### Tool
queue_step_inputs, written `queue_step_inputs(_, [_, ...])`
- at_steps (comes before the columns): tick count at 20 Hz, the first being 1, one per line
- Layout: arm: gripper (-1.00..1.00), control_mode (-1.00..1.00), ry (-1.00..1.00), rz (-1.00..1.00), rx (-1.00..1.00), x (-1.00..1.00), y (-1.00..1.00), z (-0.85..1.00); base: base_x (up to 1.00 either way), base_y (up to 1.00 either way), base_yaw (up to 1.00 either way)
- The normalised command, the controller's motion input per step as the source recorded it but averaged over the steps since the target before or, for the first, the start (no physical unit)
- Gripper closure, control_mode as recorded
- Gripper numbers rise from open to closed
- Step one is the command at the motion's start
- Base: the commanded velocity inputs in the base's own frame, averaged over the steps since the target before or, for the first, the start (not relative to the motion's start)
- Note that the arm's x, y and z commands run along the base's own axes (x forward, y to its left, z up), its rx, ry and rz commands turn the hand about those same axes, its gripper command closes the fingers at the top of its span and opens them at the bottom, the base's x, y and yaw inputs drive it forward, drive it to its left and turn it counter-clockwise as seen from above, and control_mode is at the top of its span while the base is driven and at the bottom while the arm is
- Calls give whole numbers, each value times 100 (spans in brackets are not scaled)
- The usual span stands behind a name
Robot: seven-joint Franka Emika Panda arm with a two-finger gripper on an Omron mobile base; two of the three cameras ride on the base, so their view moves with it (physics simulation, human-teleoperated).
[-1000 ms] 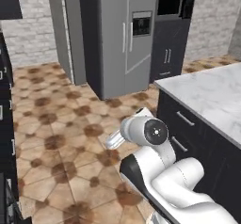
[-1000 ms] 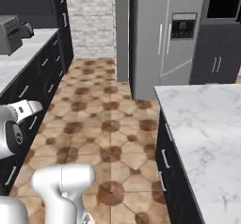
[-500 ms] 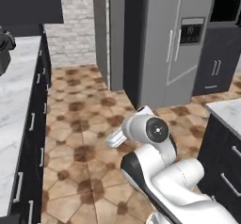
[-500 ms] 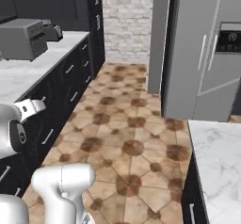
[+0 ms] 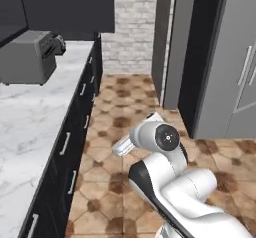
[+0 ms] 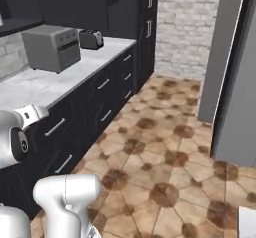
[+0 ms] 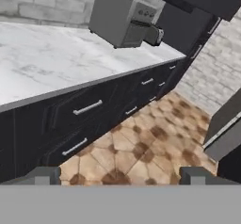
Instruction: Move the cutting board and knife to the sink. Then move spray from the cabinet to the counter.
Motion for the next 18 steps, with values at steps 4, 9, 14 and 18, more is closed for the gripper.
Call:
queue_step_inputs(4, [-100,100,0,0,0,0,0,0,100,-28,46])
queue_step_inputs(9, [-100,100,0,0,0,0,0,0,100,-27,47])
queue_step_inputs(14, [-100,100,0,0,0,0,0,0,100,-22,51])
queue_step_inputs(18, [-100,100,0,0,0,0,0,0,88,-27,53])
